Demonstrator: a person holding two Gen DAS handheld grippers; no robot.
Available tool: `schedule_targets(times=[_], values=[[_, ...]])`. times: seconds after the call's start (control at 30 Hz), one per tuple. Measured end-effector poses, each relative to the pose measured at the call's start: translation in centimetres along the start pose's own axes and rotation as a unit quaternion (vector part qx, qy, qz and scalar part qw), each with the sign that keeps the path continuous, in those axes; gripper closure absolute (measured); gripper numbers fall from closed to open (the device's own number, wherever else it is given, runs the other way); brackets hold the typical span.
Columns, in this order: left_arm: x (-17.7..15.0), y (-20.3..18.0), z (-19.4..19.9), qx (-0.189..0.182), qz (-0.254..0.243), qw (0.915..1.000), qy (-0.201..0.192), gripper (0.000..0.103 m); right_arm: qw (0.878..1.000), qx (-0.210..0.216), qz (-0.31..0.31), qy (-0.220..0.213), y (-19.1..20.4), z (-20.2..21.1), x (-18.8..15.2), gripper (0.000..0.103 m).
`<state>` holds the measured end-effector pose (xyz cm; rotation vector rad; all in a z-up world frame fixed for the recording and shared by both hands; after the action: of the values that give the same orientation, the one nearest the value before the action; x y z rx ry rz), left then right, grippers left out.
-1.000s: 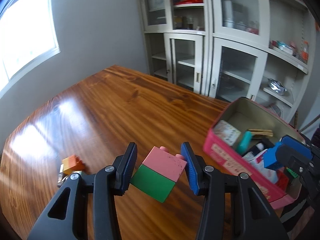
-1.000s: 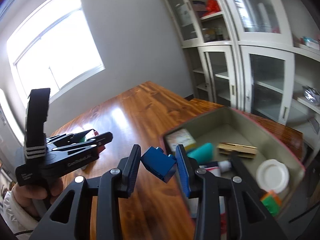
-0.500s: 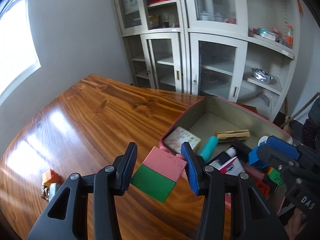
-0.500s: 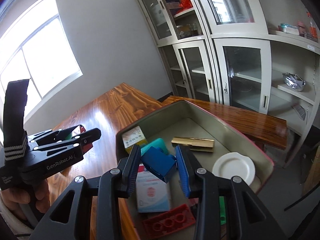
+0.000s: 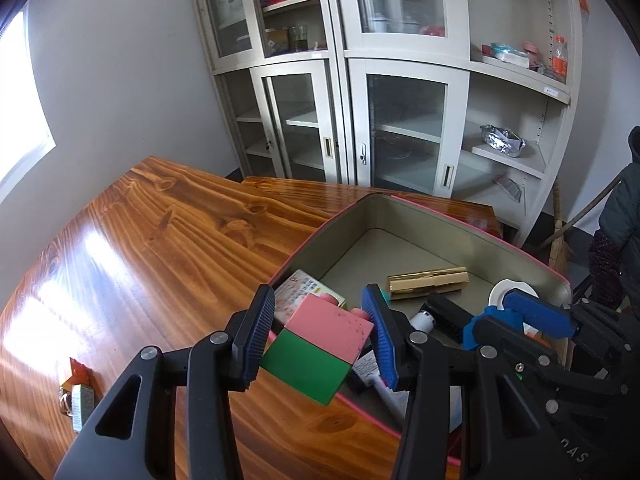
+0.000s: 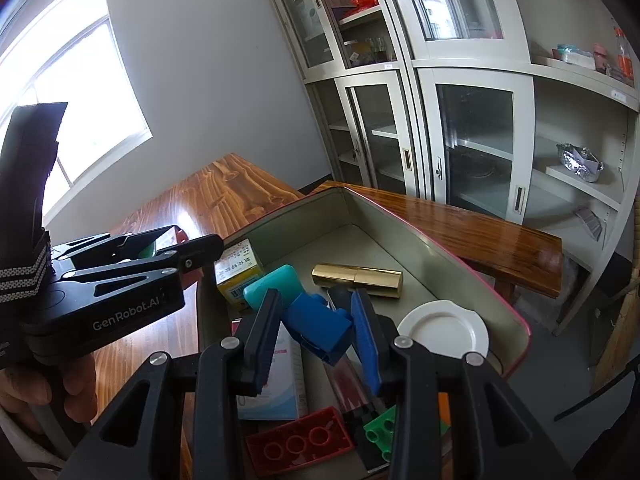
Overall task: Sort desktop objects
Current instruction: 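Carry the green-pink brick in the left tool while the right tool carries the blue brick to the tin, then open the left tool over the tin while the right tool releases the blue brick inside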
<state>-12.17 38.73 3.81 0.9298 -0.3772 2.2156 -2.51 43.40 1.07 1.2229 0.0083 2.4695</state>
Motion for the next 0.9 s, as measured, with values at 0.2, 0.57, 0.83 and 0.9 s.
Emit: schedule_targets(times=[0.2, 0.57, 0.83, 0.9], values=[[0.0, -1.1, -1.1, -0.009, -0.004, 0.9999, 0.006, 0.054, 1.000, -0.008, -0.006, 0.000, -0.8, 0.0, 0.0, 0.062], [-0.1, -2.3, -2.1, -0.028, -0.005, 0.9994, 0.021, 0.050, 1.000, -0.007, -0.023, 0.002, -1.8, 0.1, 0.1, 0.043], [-0.2, -1.7, -1.4, -0.017, 0.004, 0.9998, 0.013, 0.037, 1.000, -0.004, -0.025, -0.004, -1.6, 0.5, 0.3, 0.038], [-0.3, -1.5, -1.2, -0.014, 0.006, 0.9998, 0.013, 0.037, 1.000, -0.003, -0.024, -0.004, -1.3, 0.6, 0.2, 0.038]])
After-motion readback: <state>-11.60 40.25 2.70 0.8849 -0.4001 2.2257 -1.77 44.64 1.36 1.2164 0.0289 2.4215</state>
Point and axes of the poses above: each gripper's, at about its wrist camera, not at the fingertips, and z roughly against the way its jaws point, y to its left, x to its top, the point moved 9 cm from there along -z, roughly the way its jaws point, and after that the axes turned 10 degrees about -x, right-handed, at the moved point
